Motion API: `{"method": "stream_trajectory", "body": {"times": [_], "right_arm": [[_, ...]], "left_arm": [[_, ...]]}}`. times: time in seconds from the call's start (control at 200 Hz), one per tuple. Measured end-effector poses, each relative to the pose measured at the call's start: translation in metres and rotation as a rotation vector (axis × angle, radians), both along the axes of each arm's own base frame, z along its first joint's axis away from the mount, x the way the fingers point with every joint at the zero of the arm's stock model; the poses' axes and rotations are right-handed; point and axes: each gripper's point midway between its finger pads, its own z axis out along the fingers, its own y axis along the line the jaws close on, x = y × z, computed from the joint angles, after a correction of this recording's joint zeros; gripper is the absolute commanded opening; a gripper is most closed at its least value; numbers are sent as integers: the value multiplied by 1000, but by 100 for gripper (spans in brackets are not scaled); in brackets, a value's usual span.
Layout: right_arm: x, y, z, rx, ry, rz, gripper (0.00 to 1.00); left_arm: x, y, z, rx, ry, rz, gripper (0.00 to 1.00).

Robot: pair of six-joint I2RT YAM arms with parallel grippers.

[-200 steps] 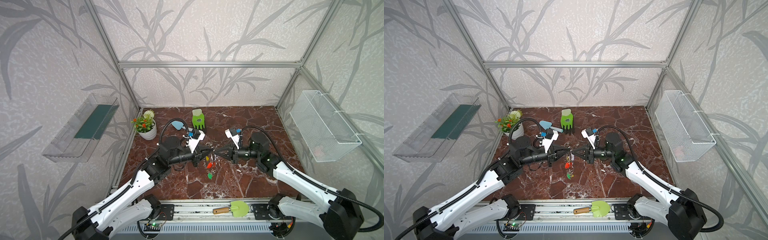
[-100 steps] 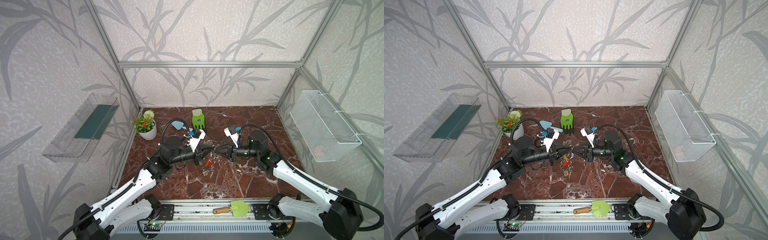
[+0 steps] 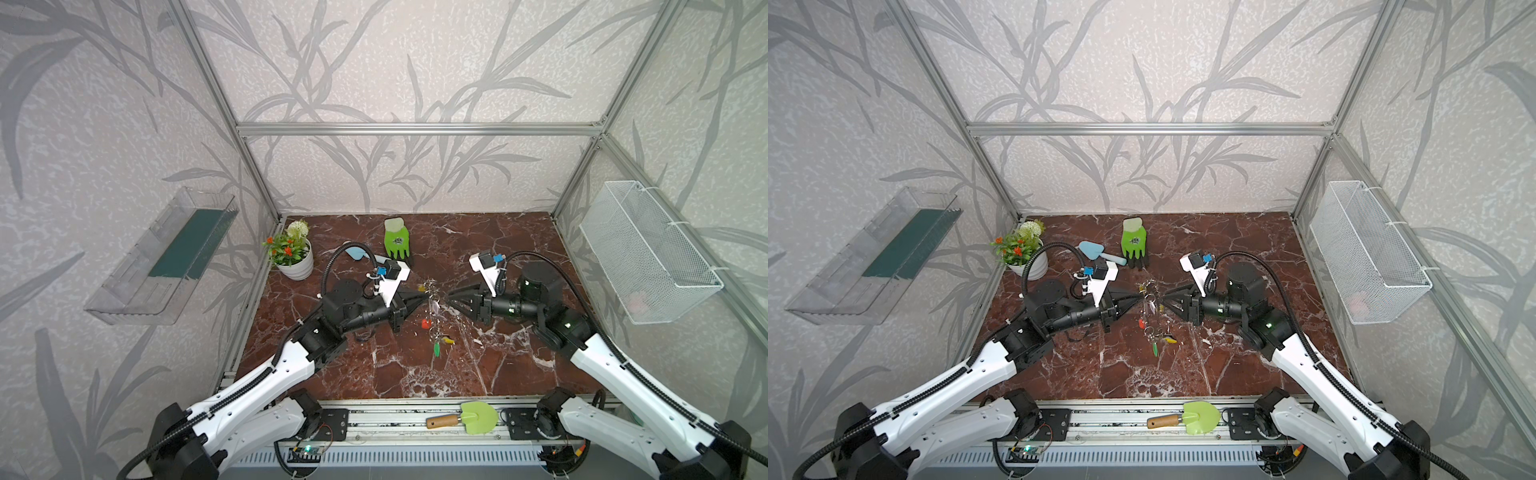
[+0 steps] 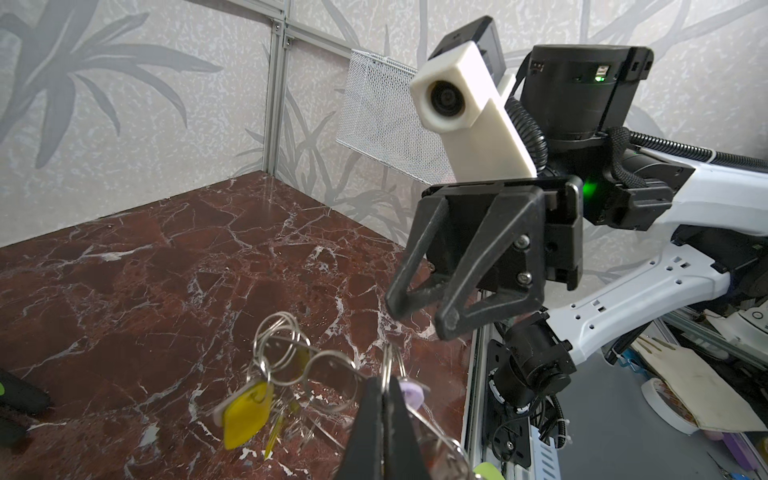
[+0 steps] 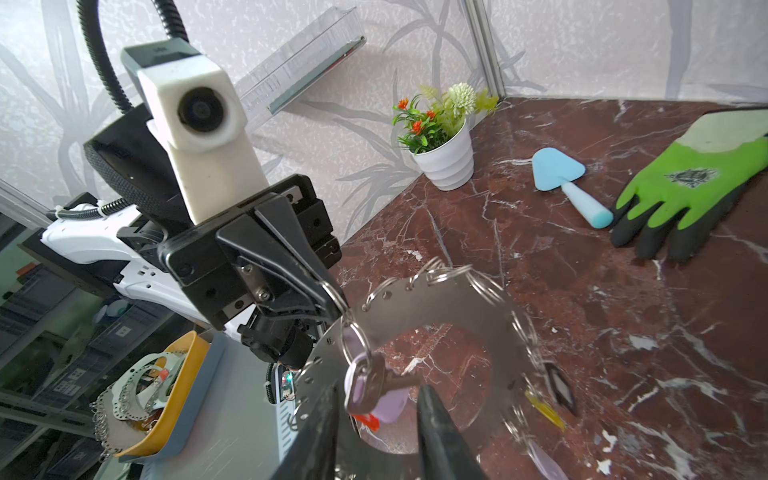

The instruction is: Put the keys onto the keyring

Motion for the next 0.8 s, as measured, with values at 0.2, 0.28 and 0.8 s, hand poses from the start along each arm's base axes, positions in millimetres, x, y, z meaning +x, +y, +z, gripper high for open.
{"method": "stream_trajectory", "body": {"times": [0.2,0.28,0.8], "right_arm": [[-2,5,5,14,3,39,50],[0,10,1,15,19,59,52],[-4,28,6,66,16,157,39]], "left_arm": [[-2,-1,1,-22,5,-14,0],[-4,-2,4,-34,2,-22,0],[-14,-6,5,-67,0,-90,0]]}}
